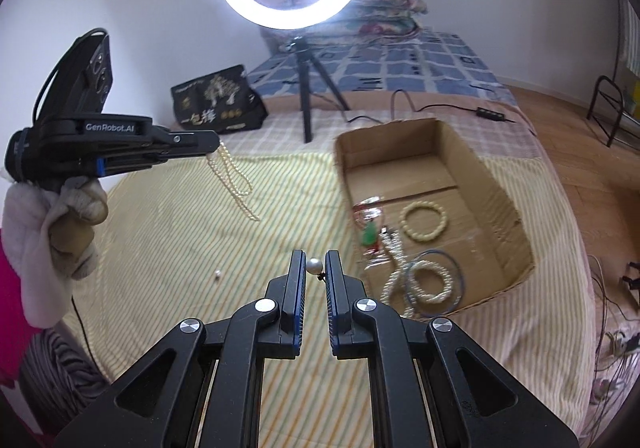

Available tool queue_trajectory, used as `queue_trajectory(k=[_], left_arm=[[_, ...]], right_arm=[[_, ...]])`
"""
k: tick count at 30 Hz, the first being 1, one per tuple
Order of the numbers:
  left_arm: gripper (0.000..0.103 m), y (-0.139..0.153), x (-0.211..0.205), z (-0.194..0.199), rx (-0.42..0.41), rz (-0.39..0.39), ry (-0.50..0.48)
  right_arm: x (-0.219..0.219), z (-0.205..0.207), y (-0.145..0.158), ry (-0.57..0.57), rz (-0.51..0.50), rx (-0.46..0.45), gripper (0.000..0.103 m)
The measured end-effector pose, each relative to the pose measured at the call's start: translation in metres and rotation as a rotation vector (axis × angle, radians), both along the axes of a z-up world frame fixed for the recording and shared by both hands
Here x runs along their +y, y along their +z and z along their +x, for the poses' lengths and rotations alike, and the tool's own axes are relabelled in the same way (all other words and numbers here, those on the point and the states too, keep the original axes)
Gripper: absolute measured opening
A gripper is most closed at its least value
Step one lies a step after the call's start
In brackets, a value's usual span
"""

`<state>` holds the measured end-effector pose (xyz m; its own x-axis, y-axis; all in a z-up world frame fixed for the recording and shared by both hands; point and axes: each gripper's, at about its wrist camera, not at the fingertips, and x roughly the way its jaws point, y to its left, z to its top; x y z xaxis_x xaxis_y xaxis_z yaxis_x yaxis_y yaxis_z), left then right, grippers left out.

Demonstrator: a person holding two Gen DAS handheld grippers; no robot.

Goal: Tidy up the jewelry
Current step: 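Lift the pearl strand with the left gripper and carry it into the box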

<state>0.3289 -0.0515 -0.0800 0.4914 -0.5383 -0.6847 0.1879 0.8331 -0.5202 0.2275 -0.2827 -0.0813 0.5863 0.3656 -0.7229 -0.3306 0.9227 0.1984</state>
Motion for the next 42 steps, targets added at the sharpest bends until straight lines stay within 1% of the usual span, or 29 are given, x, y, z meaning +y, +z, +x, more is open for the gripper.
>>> queue_trajectory(k=[10,18,22,28,33,42], left_arm=[[0.005,0.009,-0.032,0.026,-0.026,0.013,-0.027],[0.005,0.024,-0.063,0.054,-0.071,0.048,-0.044],[0.005,0.024,-0.078,0.069,-0.076,0.062,-0.052],[0.005,0.009,-0.100,0.090,-0.065,0.088,-0.055],[0.005,-0.014,-0.114,0.107,-0.026,0.105,-0.053],[0.005,-0.044,-0.132,0.122,0.023,0.135,-0.056]], right_arm=[[-0.034,0.015,0.002,-0.064,-0.024,0.001,0.008],[-0.059,0.030,0.001,-0.105,-0.026,0.011,0.008],[-0.069,0.036,-0.002,-0.120,-0.025,0.021,0.008],[-0.081,0.044,-0.013,-0.149,-0.022,0.048,0.008],[-0.086,0.050,-0.023,-0.157,-0.018,0.073,0.008],[-0.095,0.063,-0.040,-0.178,-0.026,0.111,0.008]])
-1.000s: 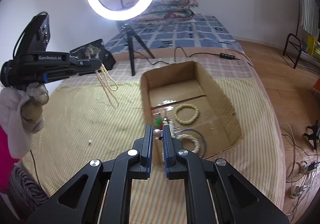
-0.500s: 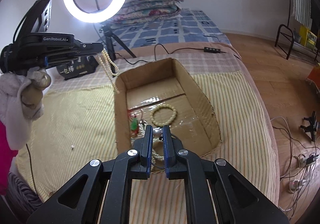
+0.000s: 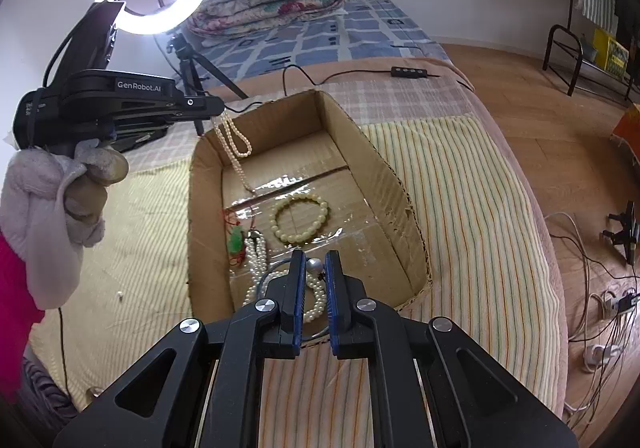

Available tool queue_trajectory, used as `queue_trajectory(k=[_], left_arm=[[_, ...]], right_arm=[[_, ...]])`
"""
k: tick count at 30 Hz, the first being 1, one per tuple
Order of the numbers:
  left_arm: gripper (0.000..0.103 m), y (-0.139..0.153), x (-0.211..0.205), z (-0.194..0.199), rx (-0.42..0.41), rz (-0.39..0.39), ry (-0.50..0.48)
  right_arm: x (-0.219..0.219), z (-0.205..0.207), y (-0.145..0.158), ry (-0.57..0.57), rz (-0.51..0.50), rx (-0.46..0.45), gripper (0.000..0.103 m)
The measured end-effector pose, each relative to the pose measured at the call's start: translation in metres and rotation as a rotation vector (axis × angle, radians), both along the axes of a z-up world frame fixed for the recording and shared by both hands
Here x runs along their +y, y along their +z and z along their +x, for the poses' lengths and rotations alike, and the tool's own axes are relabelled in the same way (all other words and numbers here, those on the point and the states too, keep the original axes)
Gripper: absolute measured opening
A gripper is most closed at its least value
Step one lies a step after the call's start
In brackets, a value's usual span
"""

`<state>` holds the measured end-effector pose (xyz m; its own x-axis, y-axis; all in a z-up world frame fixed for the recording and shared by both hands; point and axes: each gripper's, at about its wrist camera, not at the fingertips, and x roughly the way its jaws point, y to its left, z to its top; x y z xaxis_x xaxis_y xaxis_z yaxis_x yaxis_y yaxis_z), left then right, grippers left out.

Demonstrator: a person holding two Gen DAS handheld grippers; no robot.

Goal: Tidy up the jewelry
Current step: 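Lift the pearl strand with the left gripper and carry it into the box, then open the left gripper to drop the pearl strand into the box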

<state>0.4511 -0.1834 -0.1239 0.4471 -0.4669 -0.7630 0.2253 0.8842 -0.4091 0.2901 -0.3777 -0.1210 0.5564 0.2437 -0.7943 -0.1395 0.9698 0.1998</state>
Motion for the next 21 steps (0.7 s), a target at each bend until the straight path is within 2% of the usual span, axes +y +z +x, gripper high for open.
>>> queue_trajectory(k=[13,16,17,18,19,20,21], left_arm=[[0.005,-0.0111,-0.0088,0.0067,0.018,0.022,-0.012],[0.005,-0.0100,-0.0093,0.0068,0.014,0.029,-0.008],[0.005,-0.0103,-0.0097,0.0069,0.017,0.036,-0.009],[0.011,-0.0109,-0.0101,0.0071,0.022,0.042,-0.011],[0.027,-0.0117,-0.0101,0.0072,0.025,0.044,-0.013],[0.034,-0.0114,-0.0093,0.0062,0.020,0.041,-0.015],[0.041,-0.0107,-0.0085,0.0049,0.013,0.043,-0.013]], right_arm=[[0.0068,0.0021,-0.0073,0.017,-0.023,0.016,0.009],[0.0085,0.0025,-0.0074,0.016,-0.037,0.015,0.025],[0.0087,0.0020,-0.0070,0.015,-0.041,0.012,0.038],[0.0085,0.0020,-0.0069,0.011,-0.045,0.009,0.053],[0.0086,0.0011,-0.0057,0.002,-0.056,0.001,0.060],[0.0089,0.0001,-0.0042,-0.007,-0.066,-0.007,0.067],[0.0090,-0.0007,-0.0027,-0.015,-0.076,-0.014,0.067]])
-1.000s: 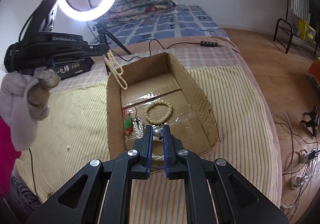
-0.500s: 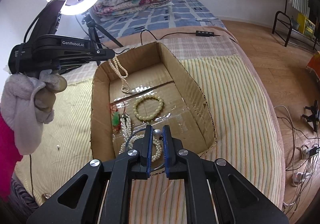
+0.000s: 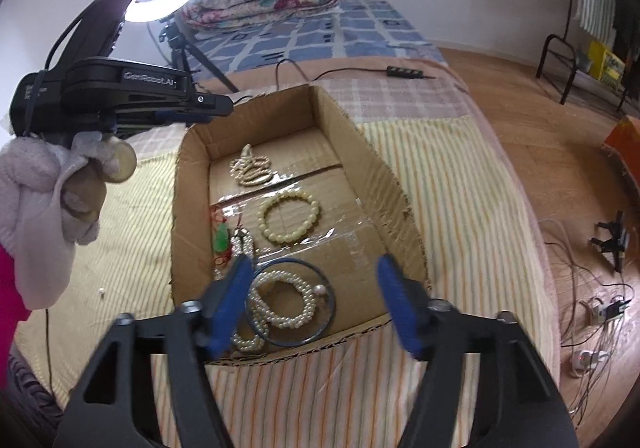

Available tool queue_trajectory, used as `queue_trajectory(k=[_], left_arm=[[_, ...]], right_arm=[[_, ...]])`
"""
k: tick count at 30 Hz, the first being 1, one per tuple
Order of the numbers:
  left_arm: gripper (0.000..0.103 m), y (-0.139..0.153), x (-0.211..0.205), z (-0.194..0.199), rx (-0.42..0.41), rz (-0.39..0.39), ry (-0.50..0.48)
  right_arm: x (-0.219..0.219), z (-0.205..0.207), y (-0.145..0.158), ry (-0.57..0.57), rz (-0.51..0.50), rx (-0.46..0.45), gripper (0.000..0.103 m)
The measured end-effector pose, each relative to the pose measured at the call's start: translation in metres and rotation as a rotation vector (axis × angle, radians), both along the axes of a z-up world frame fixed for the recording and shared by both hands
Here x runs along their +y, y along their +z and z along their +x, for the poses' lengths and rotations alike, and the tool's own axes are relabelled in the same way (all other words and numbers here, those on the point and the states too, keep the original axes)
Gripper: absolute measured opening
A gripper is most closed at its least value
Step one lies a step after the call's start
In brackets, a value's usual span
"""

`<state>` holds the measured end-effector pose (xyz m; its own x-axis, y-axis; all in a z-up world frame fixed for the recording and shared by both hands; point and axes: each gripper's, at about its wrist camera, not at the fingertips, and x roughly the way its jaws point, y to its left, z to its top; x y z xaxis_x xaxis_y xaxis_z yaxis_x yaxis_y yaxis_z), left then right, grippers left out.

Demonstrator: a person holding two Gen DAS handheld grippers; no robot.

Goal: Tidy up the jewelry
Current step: 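Open the left gripper to drop the pearl strand into the box, then withdraw both grippers from the box toward the pearl earring and watch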

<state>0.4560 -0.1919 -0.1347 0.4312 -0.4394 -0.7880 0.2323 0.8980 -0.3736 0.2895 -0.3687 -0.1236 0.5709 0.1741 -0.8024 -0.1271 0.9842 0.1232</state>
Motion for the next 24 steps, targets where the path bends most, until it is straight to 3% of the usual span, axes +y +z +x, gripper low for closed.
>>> queue_trajectory(k=[5,7,9,24], left_arm=[[0.042,0.002,0.000,-0.005,-0.005,0.018,-0.012],[0.051,0.005,0.001,-0.008,-0.014,0.025,-0.016],[0.053,0.009,0.001,-0.012,-0.027,0.032,-0.020],[0.055,0.041,0.034,-0.048,-0.062,0.042,-0.007]], right_arm=[[0.002,-0.001,0.004,-0.011,-0.020,-0.002,0.067],[0.004,-0.002,0.004,-0.014,-0.032,0.000,0.067],[0.007,-0.002,0.006,-0.015,-0.049,0.001,0.067],[0.016,-0.029,0.034,-0.032,-0.069,-0.055,0.067]])
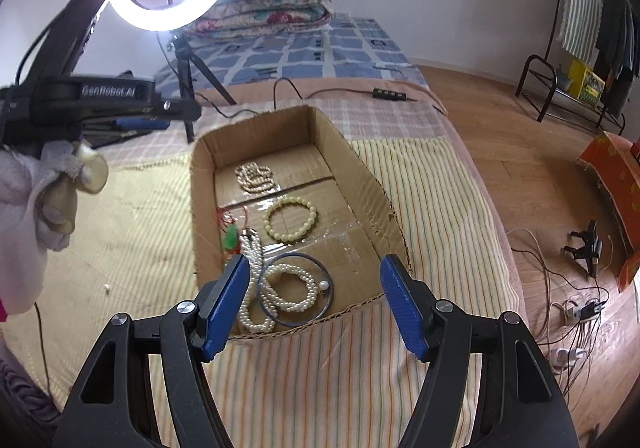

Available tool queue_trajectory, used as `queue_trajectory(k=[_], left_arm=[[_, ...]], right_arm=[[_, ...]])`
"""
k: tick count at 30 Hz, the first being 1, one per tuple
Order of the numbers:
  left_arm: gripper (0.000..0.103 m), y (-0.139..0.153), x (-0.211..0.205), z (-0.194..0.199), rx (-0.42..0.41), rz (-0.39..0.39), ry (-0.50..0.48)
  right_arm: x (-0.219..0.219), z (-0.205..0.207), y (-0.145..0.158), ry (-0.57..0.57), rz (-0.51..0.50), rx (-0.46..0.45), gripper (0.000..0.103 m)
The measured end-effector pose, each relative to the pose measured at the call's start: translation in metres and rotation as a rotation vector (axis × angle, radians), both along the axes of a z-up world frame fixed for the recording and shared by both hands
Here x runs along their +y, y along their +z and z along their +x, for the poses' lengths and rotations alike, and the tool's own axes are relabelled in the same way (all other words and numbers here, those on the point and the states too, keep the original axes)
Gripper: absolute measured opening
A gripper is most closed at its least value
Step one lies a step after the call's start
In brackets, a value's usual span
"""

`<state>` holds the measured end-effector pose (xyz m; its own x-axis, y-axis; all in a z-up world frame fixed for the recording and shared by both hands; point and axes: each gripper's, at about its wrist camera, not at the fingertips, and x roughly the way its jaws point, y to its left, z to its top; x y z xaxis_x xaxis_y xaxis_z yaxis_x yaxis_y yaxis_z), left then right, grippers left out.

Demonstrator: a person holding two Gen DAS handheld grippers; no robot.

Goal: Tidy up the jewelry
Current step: 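Withdraw both grippers from the box toward the pearl earring and watch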

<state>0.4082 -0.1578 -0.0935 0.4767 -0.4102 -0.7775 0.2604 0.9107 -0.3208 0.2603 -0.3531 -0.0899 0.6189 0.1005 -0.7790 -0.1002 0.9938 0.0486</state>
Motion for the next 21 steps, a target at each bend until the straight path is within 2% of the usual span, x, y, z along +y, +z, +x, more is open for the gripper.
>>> queue_trajectory(k=[6,13,21], left_arm=[[0.055,0.010,0.029,-0.021,-0.008,0.017,0.021],[0.055,0.022,0.070,-0.053,-0.013,0.000,0.033],[0.055,0.017,0.107,-0.101,-0.018,0.057,0.022]], right_arm=[[0.008,-0.016,0.016,0.005,-0.036,-0.056,0.067],[0.028,-0.039,0.027,0.072,-0.078,-0.113,0.067],[0.058,-0.071,0.034,0.167,-0.080,-0.143,0.067]])
